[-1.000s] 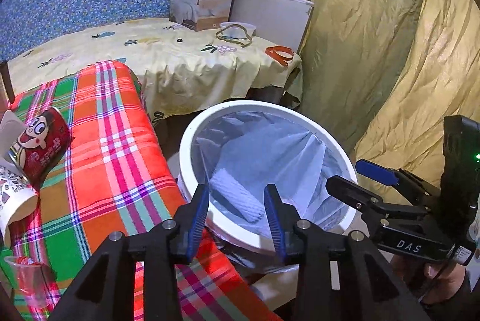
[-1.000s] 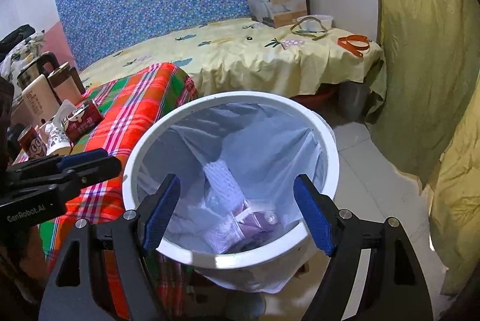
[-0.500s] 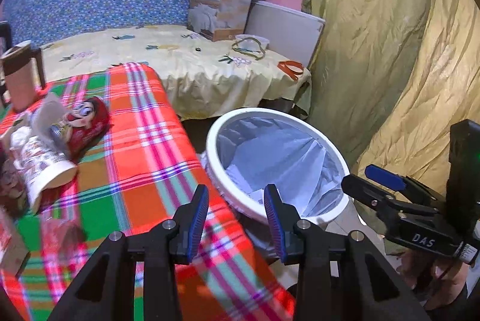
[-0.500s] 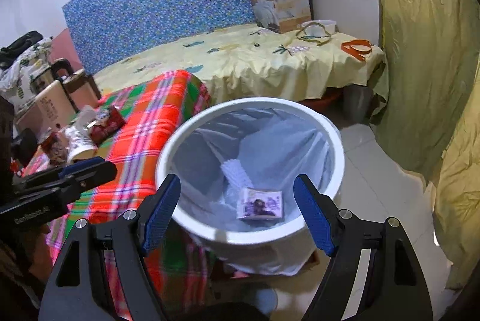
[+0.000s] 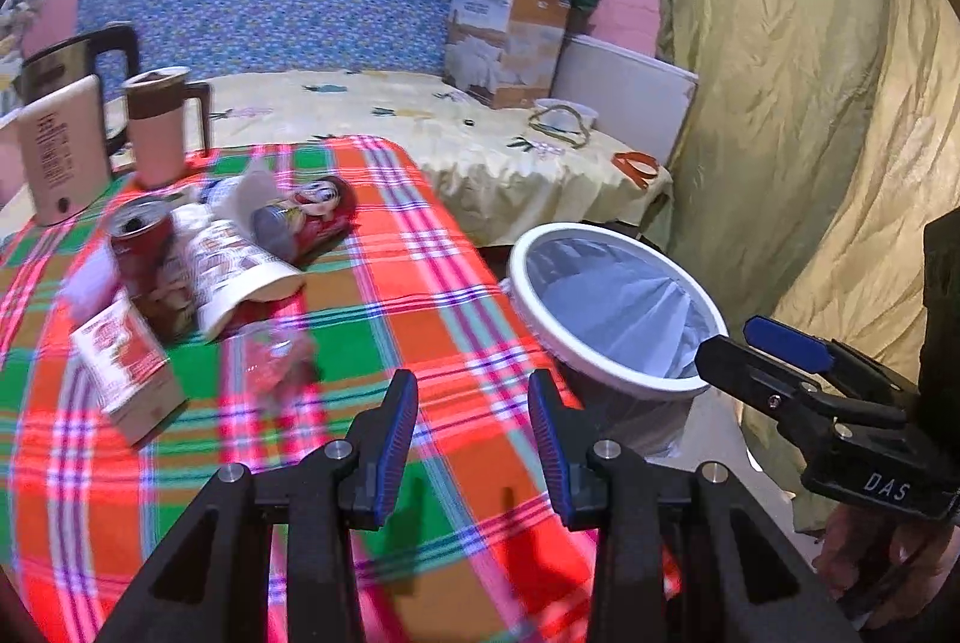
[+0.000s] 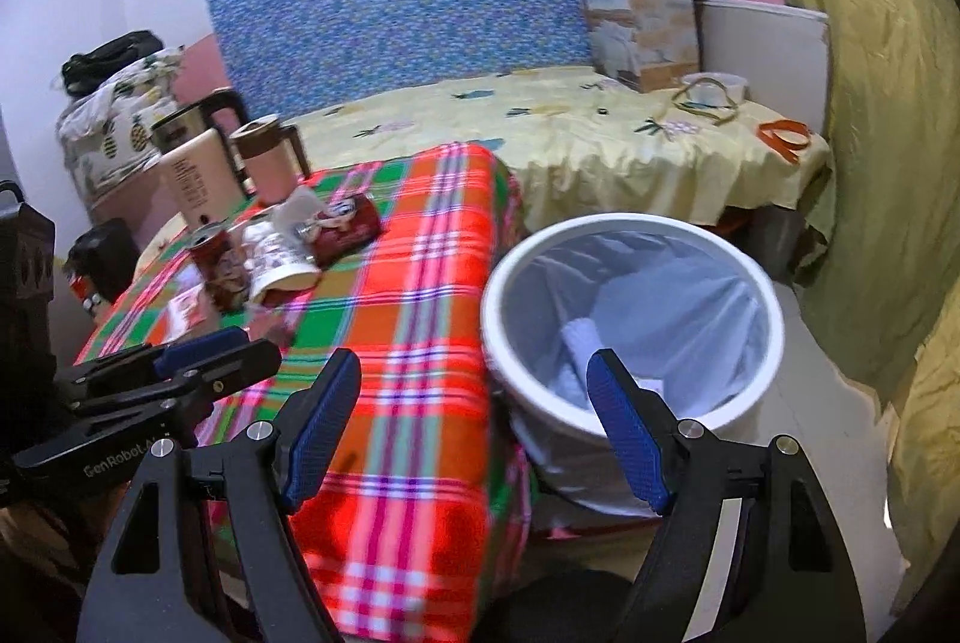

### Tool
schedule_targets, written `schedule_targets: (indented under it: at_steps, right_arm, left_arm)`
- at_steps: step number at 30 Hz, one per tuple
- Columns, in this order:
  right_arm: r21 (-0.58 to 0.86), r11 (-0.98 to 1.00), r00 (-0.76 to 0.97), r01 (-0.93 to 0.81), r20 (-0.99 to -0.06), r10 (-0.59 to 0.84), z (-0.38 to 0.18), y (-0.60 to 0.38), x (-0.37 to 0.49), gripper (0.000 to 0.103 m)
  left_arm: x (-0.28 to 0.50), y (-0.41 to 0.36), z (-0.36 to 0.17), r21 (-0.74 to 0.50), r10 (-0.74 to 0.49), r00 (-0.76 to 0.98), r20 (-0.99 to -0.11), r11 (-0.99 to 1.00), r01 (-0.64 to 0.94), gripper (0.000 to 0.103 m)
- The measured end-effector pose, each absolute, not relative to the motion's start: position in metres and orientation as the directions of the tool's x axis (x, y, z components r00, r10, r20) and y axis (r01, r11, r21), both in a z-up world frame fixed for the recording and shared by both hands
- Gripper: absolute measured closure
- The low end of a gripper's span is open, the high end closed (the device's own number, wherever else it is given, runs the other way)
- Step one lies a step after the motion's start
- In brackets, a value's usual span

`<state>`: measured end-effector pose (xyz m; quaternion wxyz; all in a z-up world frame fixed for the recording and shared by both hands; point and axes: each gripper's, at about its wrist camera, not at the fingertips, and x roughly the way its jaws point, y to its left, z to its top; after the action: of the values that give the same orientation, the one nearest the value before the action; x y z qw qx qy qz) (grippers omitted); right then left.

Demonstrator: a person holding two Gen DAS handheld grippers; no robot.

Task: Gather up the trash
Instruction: 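Move both tools away from the bin back over the bed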

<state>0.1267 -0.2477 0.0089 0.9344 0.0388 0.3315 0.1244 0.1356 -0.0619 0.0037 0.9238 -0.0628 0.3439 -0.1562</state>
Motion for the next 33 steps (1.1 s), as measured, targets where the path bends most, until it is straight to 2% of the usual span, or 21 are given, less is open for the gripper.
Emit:
schedule_targets:
  at_steps: [14, 33]
  right_arm:
    - [0.140, 0.937, 0.721, -0.321, -0.605, 0.338, 0.010, -0.202, 0.113, 0.024]
    - [0.147, 0.915, 0.678, -0.375, -0.630, 0.379, -0.002, -0.175, 0.123, 0.024]
  left_arm:
    - [0.100, -0.007, -0.003, -0.218, -0.226, 0.751, -0.621, 0.970, 0.111, 0.065]
    - [0.105, 0.034, -0.016, -0.201, -0.119, 0.762, -0.636, 0.980, -0.014, 0.065]
